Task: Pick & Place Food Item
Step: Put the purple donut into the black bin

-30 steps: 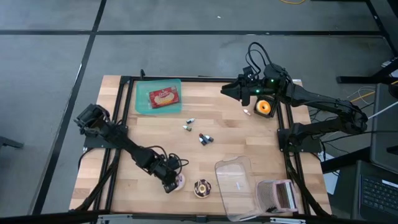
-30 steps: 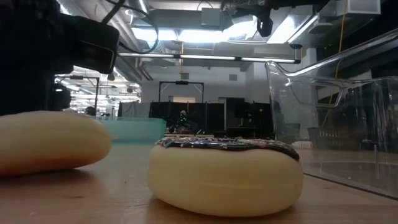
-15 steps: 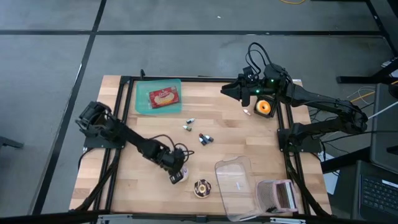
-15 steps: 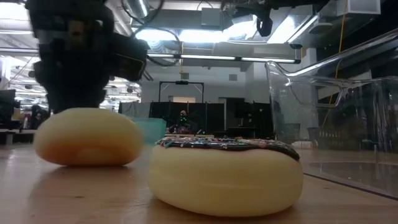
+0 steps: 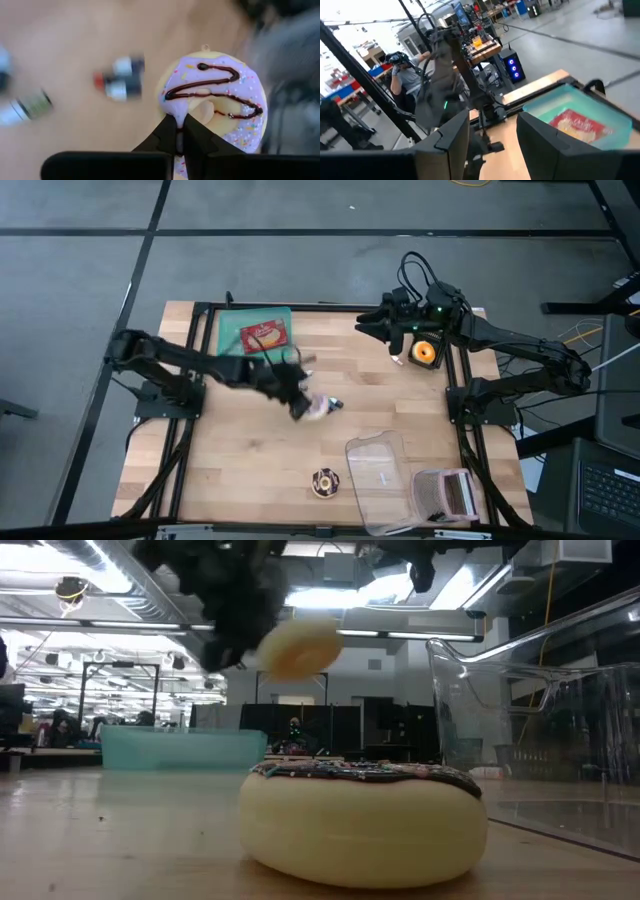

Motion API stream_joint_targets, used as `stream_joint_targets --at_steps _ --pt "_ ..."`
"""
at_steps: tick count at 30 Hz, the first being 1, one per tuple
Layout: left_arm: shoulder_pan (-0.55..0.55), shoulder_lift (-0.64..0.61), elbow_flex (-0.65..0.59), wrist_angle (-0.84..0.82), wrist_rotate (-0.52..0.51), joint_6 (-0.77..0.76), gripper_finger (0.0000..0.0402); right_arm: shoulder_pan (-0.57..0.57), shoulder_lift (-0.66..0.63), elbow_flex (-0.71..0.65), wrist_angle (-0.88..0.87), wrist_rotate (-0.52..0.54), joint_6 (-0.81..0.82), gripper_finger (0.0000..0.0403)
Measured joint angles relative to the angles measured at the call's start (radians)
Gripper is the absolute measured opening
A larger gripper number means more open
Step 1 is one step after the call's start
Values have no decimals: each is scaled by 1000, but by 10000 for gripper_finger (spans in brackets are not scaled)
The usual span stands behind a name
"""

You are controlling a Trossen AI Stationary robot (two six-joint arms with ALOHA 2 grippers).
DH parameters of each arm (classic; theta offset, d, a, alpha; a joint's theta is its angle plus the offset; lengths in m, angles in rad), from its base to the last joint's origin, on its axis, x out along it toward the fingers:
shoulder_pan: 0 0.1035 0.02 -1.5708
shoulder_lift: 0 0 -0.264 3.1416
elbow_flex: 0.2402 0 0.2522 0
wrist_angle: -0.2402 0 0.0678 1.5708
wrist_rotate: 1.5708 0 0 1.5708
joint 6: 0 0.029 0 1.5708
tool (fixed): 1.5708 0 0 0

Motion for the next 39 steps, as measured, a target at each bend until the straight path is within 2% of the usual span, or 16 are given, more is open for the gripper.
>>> stream_joint_targets --at_steps 4,9,14,17,19,22,26,30,32,39 --pt "137 -99 0 95 44 25 9 0 0 1 34 -42 -47 162" --pt "279 -171 0 166 184 38 9 0 0 1 36 -118 -152 162" --pt "366 -182 0 206 381 23 9 0 0 1 12 -153 -270 162" --pt "382 -182 0 236 402 18 9 -1 5 1 -17 -151 -239 162" --pt "388 -182 0 242 340 51 9 -7 16 1 -25 -144 -135 162" --pt "393 -182 0 210 145 137 9 -8 31 1 -17 -103 -36 162" --pt "393 -182 0 140 -194 235 9 1 39 1 1 48 27 162" --pt "393 -182 30 123 -409 364 9 -1 40 2 15 190 128 162" --pt "393 -182 63 136 -452 442 9 -1 50 2 23 228 174 162" --pt "390 -182 211 117 -455 662 9 15 114 1 143 261 241 162"
